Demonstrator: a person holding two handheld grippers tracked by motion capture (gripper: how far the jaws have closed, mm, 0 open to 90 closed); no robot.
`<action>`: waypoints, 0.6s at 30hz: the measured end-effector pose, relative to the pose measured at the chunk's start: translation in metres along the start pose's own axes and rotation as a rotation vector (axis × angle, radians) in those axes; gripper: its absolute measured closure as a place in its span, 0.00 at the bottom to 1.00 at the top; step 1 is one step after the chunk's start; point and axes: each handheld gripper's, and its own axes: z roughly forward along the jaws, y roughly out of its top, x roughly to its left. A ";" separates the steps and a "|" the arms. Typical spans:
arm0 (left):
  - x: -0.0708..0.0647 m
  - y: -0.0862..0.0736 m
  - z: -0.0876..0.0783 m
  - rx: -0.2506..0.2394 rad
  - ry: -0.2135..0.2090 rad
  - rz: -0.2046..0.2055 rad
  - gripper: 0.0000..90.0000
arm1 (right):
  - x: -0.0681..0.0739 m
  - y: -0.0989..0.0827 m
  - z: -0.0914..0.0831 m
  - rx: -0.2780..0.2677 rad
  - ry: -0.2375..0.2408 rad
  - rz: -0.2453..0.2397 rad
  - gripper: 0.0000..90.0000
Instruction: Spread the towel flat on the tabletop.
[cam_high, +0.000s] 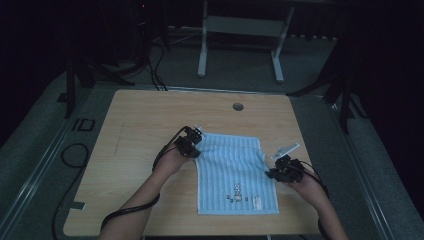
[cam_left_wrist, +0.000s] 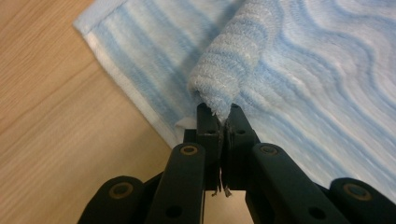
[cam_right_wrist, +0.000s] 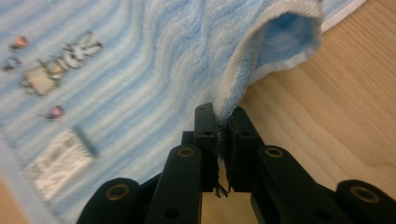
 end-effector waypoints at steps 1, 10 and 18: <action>0.002 0.001 0.001 0.001 0.004 -0.011 0.95 | -0.002 0.001 0.003 0.006 0.006 0.008 0.91; 0.004 -0.018 -0.030 -0.035 0.022 0.000 0.56 | -0.010 -0.005 -0.016 -0.030 -0.057 0.048 0.77; -0.049 -0.049 -0.035 -0.027 -0.120 0.156 0.53 | 0.027 0.003 -0.012 -0.050 0.024 -0.038 0.75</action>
